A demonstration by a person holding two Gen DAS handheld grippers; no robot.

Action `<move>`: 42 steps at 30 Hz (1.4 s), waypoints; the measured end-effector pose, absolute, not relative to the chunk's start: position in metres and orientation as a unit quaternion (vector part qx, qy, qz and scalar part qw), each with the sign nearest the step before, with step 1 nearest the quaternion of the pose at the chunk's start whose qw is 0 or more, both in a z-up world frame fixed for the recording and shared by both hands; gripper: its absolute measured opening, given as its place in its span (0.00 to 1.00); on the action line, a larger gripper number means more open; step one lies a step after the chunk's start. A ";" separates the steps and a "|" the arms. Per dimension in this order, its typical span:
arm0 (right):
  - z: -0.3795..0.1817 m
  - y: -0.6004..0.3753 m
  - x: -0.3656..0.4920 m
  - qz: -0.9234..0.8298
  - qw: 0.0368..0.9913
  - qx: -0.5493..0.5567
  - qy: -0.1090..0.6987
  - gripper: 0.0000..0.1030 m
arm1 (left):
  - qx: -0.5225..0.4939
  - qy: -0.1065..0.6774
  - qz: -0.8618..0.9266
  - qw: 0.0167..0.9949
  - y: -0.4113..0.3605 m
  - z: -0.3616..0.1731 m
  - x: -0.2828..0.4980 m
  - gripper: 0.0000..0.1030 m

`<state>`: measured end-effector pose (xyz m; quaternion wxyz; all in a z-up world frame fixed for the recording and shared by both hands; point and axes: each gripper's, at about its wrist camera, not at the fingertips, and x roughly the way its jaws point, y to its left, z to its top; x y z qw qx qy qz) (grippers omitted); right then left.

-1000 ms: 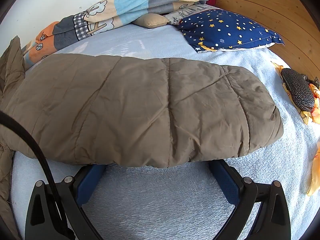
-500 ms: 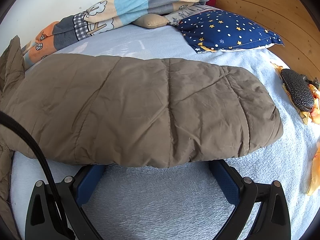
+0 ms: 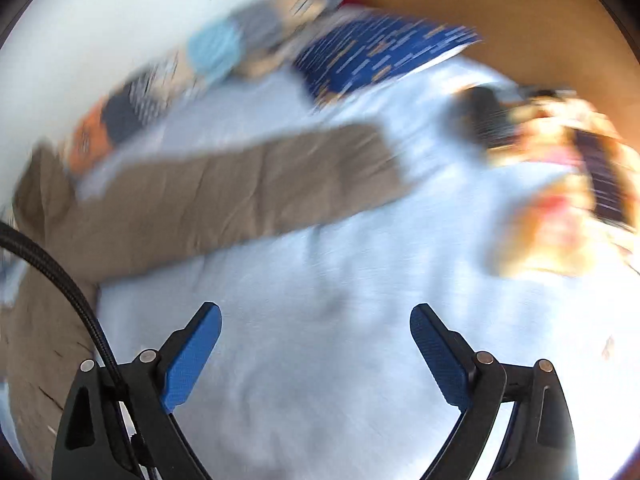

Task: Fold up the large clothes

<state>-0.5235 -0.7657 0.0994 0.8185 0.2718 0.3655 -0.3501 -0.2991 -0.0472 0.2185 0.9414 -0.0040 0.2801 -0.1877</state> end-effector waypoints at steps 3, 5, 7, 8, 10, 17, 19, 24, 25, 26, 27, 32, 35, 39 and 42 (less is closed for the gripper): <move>0.142 -0.737 -0.578 -0.392 0.817 0.317 0.280 0.95 | -0.002 0.271 -0.213 0.939 -0.079 0.216 -0.322 1.00; 0.170 -0.705 -0.599 -0.411 0.818 0.323 0.240 0.95 | -0.004 0.265 -0.225 0.938 -0.100 0.213 -0.340 1.00; 0.193 -0.668 -0.598 -0.406 0.838 0.290 0.222 0.95 | -0.009 0.263 -0.232 0.936 -0.118 0.209 -0.350 1.00; 0.203 -0.645 -0.598 -0.399 0.852 0.268 0.207 0.95 | -0.008 0.266 -0.235 0.935 -0.128 0.206 -0.355 1.00; 0.213 -0.587 -0.588 -0.373 0.881 0.218 0.193 0.98 | -0.008 0.262 -0.229 0.937 -0.143 0.198 -0.371 1.00; 0.200 -0.429 -0.512 -0.230 0.933 0.128 0.247 0.98 | 0.055 0.265 -0.197 0.942 -0.193 0.153 -0.391 1.00; 0.190 -0.388 -0.496 -0.208 0.940 0.084 0.258 0.98 | 0.066 0.268 -0.187 0.943 -0.193 0.141 -0.388 1.00; 0.162 -0.346 -0.467 -0.177 0.934 -0.005 0.311 1.00 | 0.058 0.294 -0.168 0.939 -0.183 0.120 -0.372 1.00; 0.156 -0.343 -0.463 -0.172 0.931 -0.018 0.321 1.00 | 0.060 0.300 -0.163 0.938 -0.183 0.116 -0.368 1.00; 0.152 -0.343 -0.459 -0.170 0.929 -0.026 0.326 1.00 | 0.061 0.305 -0.163 0.936 -0.183 0.115 -0.366 1.00; 0.146 -0.343 -0.456 -0.172 0.927 -0.035 0.332 1.00 | 0.059 0.309 -0.162 0.935 -0.183 0.113 -0.364 1.00; 0.133 -0.347 -0.453 -0.173 0.917 -0.045 0.357 1.00 | 0.064 0.318 -0.164 0.931 -0.187 0.106 -0.360 1.00; 0.130 -0.347 -0.452 -0.173 0.915 -0.048 0.361 1.00 | 0.069 0.323 -0.165 0.929 -0.188 0.103 -0.358 1.00; 0.125 -0.348 -0.449 -0.171 0.913 -0.046 0.368 1.00 | 0.071 0.327 -0.162 0.928 -0.189 0.100 -0.356 1.00; 0.124 -0.346 -0.447 -0.167 0.913 -0.048 0.369 1.00 | 0.072 0.330 -0.159 0.928 -0.188 0.098 -0.356 1.00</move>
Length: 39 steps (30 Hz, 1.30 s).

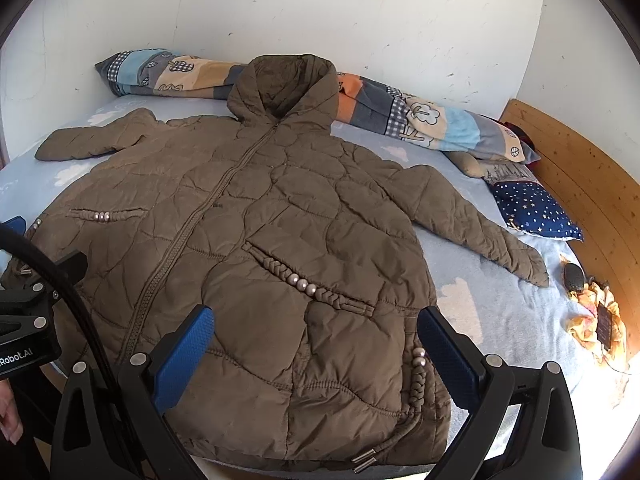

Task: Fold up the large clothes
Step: 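Reach the right tool toward the jacket sleeve cuff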

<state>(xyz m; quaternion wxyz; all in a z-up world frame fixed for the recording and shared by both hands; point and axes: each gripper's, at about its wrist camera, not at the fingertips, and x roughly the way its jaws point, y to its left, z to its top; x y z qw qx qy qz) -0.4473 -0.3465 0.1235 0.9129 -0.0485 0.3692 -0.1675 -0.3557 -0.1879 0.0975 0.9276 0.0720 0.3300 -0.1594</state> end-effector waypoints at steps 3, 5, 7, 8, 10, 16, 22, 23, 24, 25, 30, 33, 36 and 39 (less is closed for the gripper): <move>0.123 -0.344 -0.446 -0.163 0.913 -0.052 0.370 1.00 | 0.073 0.337 -0.159 0.925 -0.188 0.095 -0.354 1.00; 0.122 -0.343 -0.445 -0.163 0.912 -0.056 0.372 1.00 | 0.074 0.339 -0.157 0.925 -0.188 0.095 -0.353 1.00; 0.121 -0.343 -0.445 -0.161 0.912 -0.056 0.373 1.00 | 0.074 0.340 -0.158 0.924 -0.189 0.093 -0.353 1.00; 0.121 -0.343 -0.445 -0.161 0.912 -0.055 0.374 1.00 | 0.075 0.340 -0.157 0.924 -0.189 0.093 -0.353 1.00; 0.121 -0.344 -0.445 -0.161 0.912 -0.055 0.374 1.00 | 0.077 0.341 -0.157 0.924 -0.190 0.093 -0.352 1.00; 0.121 -0.347 -0.445 -0.161 0.911 -0.048 0.376 1.00 | 0.076 0.344 -0.154 0.923 -0.192 0.094 -0.351 1.00; 0.135 -0.362 -0.447 -0.151 0.918 -0.026 0.364 1.00 | 0.072 0.334 -0.158 0.927 -0.193 0.122 -0.332 1.00; 0.143 -0.371 -0.449 -0.150 0.923 -0.012 0.354 1.00 | 0.066 0.326 -0.163 0.929 -0.192 0.133 -0.326 1.00; 0.150 -0.380 -0.450 -0.146 0.927 0.001 0.346 1.00 | 0.064 0.317 -0.164 0.932 -0.191 0.143 -0.321 1.00; 0.161 -0.393 -0.453 -0.142 0.931 0.020 0.334 1.00 | 0.065 0.305 -0.164 0.936 -0.191 0.154 -0.315 1.00; 0.204 -0.472 -0.464 -0.164 0.940 0.114 0.278 1.00 | 0.093 0.277 -0.193 0.937 -0.203 0.197 -0.268 1.00; 0.212 -0.533 -0.466 -0.192 0.926 0.185 0.267 1.00 | 0.104 0.289 -0.210 0.928 -0.220 0.206 -0.233 1.00; 0.202 -0.597 -0.466 -0.216 0.900 0.268 0.268 1.00 | 0.103 0.298 -0.207 0.926 -0.236 0.198 -0.199 1.00; 0.179 -0.654 -0.467 -0.236 0.862 0.355 0.274 0.99 | 0.087 0.307 -0.197 0.927 -0.243 0.178 -0.179 1.00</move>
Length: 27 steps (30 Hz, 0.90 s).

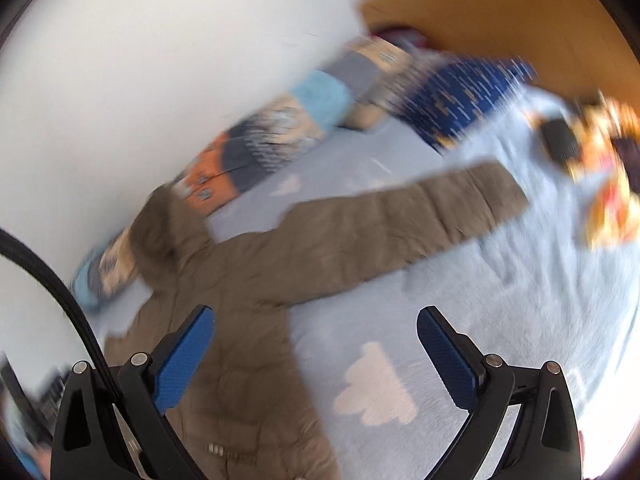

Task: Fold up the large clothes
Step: 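Reach the right tool toward the jacket sleeve cuff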

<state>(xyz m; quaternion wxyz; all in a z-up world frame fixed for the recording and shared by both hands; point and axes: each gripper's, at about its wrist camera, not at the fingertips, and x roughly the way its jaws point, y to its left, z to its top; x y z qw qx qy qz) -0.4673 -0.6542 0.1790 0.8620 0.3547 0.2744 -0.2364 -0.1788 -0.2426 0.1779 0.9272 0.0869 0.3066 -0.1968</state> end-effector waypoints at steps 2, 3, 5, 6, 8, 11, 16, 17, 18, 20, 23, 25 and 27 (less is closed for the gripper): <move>0.163 -0.683 -0.469 -0.256 0.840 0.388 0.280 0.96 | 0.093 0.336 -0.193 0.917 -0.251 0.163 -0.167 1.00; 0.157 -0.695 -0.470 -0.262 0.833 0.399 0.281 0.94 | 0.091 0.346 -0.199 0.912 -0.255 0.159 -0.163 1.00; 0.151 -0.712 -0.473 -0.268 0.824 0.415 0.278 0.90 | 0.086 0.352 -0.212 0.907 -0.261 0.156 -0.158 1.00; 0.149 -0.722 -0.473 -0.270 0.820 0.424 0.274 0.90 | 0.090 0.349 -0.215 0.908 -0.265 0.156 -0.157 1.00; 0.147 -0.745 -0.475 -0.287 0.813 0.434 0.262 0.90 | 0.105 0.342 -0.211 0.910 -0.271 0.153 -0.156 1.00; 0.135 -0.779 -0.481 -0.321 0.798 0.445 0.250 0.90 | 0.120 0.345 -0.212 0.907 -0.276 0.150 -0.151 1.00; 0.105 -0.831 -0.492 -0.330 0.768 0.497 0.233 0.82 | 0.111 0.352 -0.207 0.906 -0.273 0.149 -0.142 1.00; 0.101 -0.838 -0.493 -0.330 0.766 0.502 0.231 0.78 | 0.104 0.356 -0.209 0.905 -0.271 0.148 -0.140 1.00; 0.096 -0.845 -0.494 -0.331 0.762 0.506 0.232 0.73 | 0.099 0.358 -0.210 0.904 -0.270 0.148 -0.139 1.00; 0.084 -0.858 -0.495 -0.331 0.756 0.515 0.233 0.69 | 0.098 0.360 -0.210 0.904 -0.271 0.146 -0.138 1.00; 0.073 -0.873 -0.495 -0.340 0.745 0.524 0.234 0.69 | 0.109 0.359 -0.206 0.904 -0.275 0.143 -0.137 1.00; 0.064 -0.883 -0.494 -0.348 0.737 0.530 0.232 0.69 | 0.109 0.359 -0.206 0.904 -0.276 0.142 -0.136 1.00; 0.055 -0.889 -0.492 -0.354 0.728 0.539 0.234 0.69 | 0.106 0.363 -0.209 0.902 -0.277 0.140 -0.136 1.00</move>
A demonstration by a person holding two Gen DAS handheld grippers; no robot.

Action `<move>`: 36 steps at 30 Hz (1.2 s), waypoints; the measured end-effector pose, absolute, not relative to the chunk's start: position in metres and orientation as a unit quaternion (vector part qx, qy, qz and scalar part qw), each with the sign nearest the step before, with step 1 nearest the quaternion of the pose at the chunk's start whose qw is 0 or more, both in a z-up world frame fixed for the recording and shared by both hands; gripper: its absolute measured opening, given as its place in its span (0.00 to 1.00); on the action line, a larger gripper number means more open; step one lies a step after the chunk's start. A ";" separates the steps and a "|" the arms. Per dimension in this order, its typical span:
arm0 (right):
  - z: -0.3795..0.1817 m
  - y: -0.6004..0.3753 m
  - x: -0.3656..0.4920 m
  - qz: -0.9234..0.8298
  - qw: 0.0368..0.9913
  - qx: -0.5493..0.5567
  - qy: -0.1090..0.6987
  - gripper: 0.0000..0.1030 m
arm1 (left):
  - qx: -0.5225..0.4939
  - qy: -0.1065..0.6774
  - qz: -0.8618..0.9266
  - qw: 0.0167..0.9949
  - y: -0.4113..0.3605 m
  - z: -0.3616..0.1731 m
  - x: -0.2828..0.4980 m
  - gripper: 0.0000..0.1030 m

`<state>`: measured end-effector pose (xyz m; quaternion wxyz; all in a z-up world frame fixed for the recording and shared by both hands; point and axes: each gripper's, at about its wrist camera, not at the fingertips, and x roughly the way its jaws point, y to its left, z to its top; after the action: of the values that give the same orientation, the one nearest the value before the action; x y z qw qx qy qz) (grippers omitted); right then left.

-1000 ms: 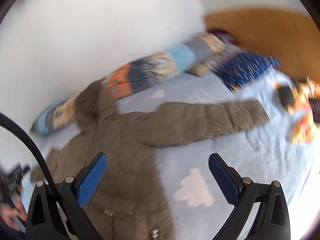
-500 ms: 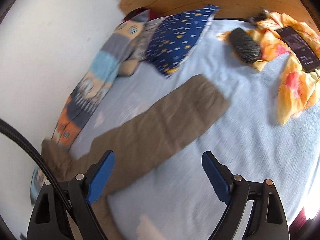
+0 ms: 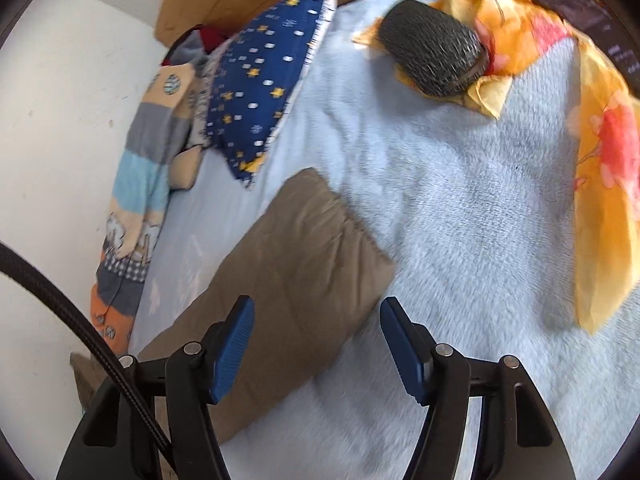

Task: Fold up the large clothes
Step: 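Reach the right tool toward the jacket sleeve cuff, then grasp the sleeve cuff with the right tool and fold it across the jacket body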

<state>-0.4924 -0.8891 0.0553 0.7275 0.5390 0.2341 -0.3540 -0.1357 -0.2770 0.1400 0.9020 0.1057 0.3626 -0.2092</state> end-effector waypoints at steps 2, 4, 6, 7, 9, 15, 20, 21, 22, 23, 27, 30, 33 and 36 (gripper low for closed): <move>0.048 -0.894 -0.489 -0.357 0.721 0.545 0.237 0.69 | 0.104 0.366 -0.211 0.900 -0.277 0.138 -0.135 1.00; 0.041 -0.899 -0.485 -0.359 0.717 0.550 0.236 0.69 | 0.108 0.368 -0.209 0.899 -0.278 0.136 -0.134 1.00; 0.040 -0.902 -0.482 -0.359 0.719 0.549 0.231 0.66 | 0.110 0.372 -0.210 0.898 -0.280 0.134 -0.133 1.00; 0.039 -0.903 -0.481 -0.358 0.720 0.549 0.229 0.64 | 0.111 0.374 -0.210 0.897 -0.281 0.133 -0.133 1.00; 0.038 -0.904 -0.477 -0.358 0.720 0.547 0.232 0.41 | 0.113 0.375 -0.212 0.896 -0.282 0.132 -0.133 1.00; 0.062 -0.902 -0.478 -0.363 0.733 0.535 0.213 0.20 | 0.103 0.373 -0.212 0.897 -0.278 0.135 -0.133 1.00; 0.124 -0.881 -0.466 -0.351 0.783 0.479 0.185 0.18 | 0.092 0.373 -0.207 0.900 -0.272 0.139 -0.133 1.00; 0.137 -0.875 -0.463 -0.346 0.793 0.468 0.179 0.17 | 0.088 0.373 -0.206 0.900 -0.270 0.140 -0.133 1.00; 0.151 -0.868 -0.458 -0.341 0.804 0.455 0.175 0.17 | 0.084 0.373 -0.205 0.901 -0.268 0.141 -0.133 1.00; 0.167 -0.858 -0.452 -0.334 0.817 0.440 0.167 0.17 | 0.081 0.372 -0.203 0.902 -0.266 0.142 -0.133 1.00; 0.224 -0.814 -0.428 -0.297 0.863 0.381 0.147 0.17 | 0.070 0.367 -0.194 0.907 -0.253 0.147 -0.133 1.00; 0.258 -0.774 -0.406 -0.265 0.892 0.340 0.141 0.17 | 0.062 0.366 -0.186 0.910 -0.242 0.150 -0.132 1.00; 0.284 -0.732 -0.381 -0.225 0.915 0.303 0.140 0.17 | 0.048 0.367 -0.180 0.912 -0.230 0.153 -0.129 1.00; 0.302 -0.682 -0.355 -0.179 0.936 0.265 0.146 0.17 | 0.033 0.366 -0.172 0.914 -0.217 0.156 -0.127 1.00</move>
<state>-0.3549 -0.6822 0.3016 0.9362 0.2646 0.1464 -0.1792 -0.1268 -0.2174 0.1564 0.9139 0.0330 0.3663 -0.1718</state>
